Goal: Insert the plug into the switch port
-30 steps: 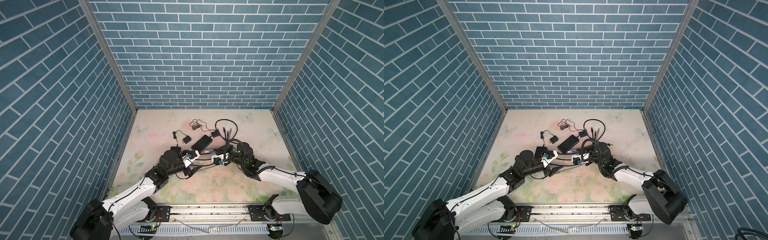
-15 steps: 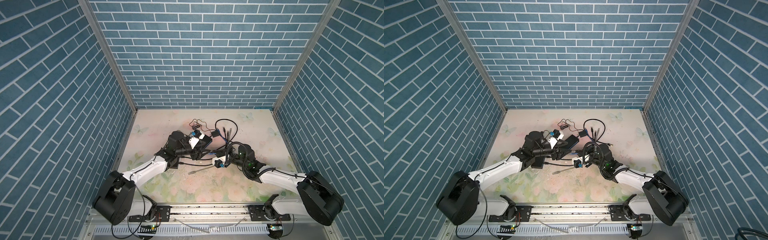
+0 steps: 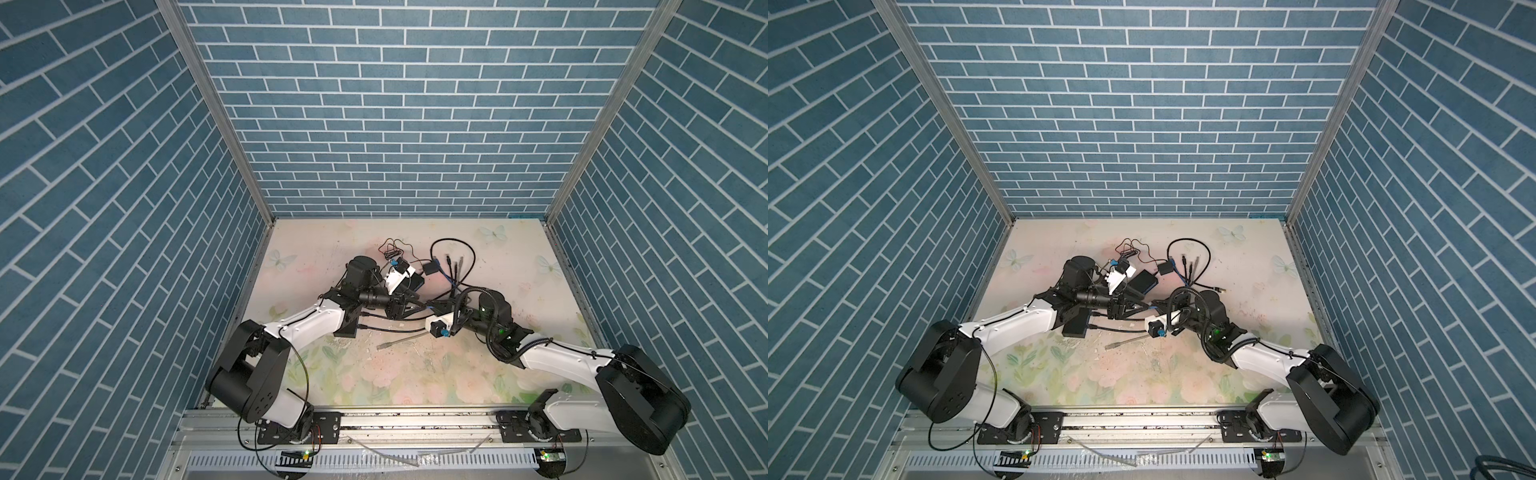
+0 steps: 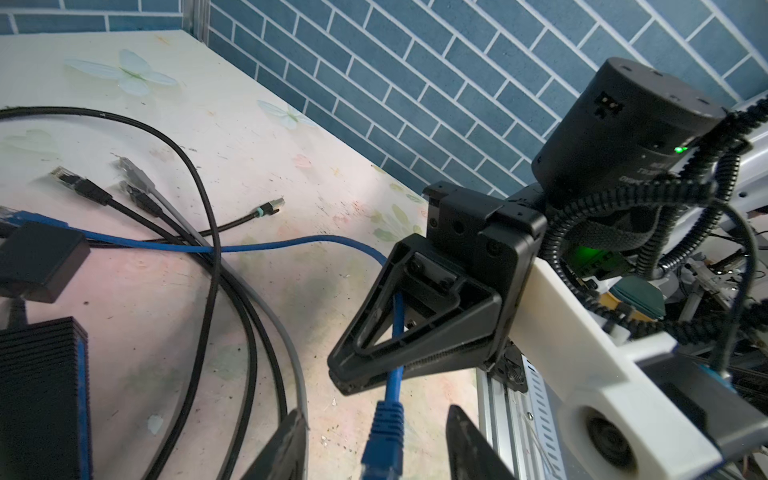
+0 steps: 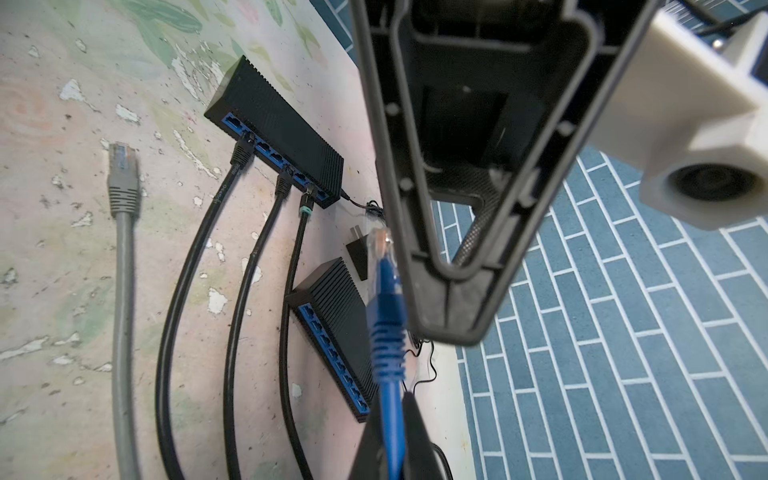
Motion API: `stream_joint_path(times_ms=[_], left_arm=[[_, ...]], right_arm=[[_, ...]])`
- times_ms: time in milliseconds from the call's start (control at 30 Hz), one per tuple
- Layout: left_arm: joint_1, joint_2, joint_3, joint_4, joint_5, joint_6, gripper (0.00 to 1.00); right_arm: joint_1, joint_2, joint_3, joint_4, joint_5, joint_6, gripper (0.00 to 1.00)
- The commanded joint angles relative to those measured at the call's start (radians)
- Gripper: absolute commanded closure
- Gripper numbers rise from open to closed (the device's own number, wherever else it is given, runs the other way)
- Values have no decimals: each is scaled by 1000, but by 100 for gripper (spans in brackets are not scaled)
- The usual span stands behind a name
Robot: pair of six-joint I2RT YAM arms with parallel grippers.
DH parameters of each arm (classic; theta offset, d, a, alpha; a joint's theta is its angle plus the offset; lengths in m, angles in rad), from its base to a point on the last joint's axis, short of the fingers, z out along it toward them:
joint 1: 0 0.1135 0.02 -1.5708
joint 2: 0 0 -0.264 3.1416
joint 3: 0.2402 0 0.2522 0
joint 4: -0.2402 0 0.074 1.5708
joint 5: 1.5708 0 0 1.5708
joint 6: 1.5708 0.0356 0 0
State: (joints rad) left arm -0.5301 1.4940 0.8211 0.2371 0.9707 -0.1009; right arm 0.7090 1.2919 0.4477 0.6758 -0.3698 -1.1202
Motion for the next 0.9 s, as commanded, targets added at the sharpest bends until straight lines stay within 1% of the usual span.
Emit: stream_joint_path(times_ms=[0, 200, 300, 500, 733, 800, 867], left_arm=[[3, -14, 13, -42, 52, 3, 47], [3, -4, 15, -91, 51, 27, 52], [3, -7, 14, -109, 42, 40, 57], [3, -19, 9, -95, 22, 46, 74], [4, -37, 1, -119, -24, 97, 93], [3, -53, -15, -110, -48, 122, 96], [2, -84, -46, -95, -73, 170, 100]], right_arm=[[7, -9, -24, 49, 2, -35, 100], [6, -11, -26, 71, 10, -35, 100], [6, -15, -25, 73, 8, -35, 100], [6, -20, -27, 71, 2, -32, 100], [6, -24, -26, 53, -3, -6, 100], [6, -27, -19, 27, -2, 14, 97], [6, -36, -9, 0, -1, 62, 90]])
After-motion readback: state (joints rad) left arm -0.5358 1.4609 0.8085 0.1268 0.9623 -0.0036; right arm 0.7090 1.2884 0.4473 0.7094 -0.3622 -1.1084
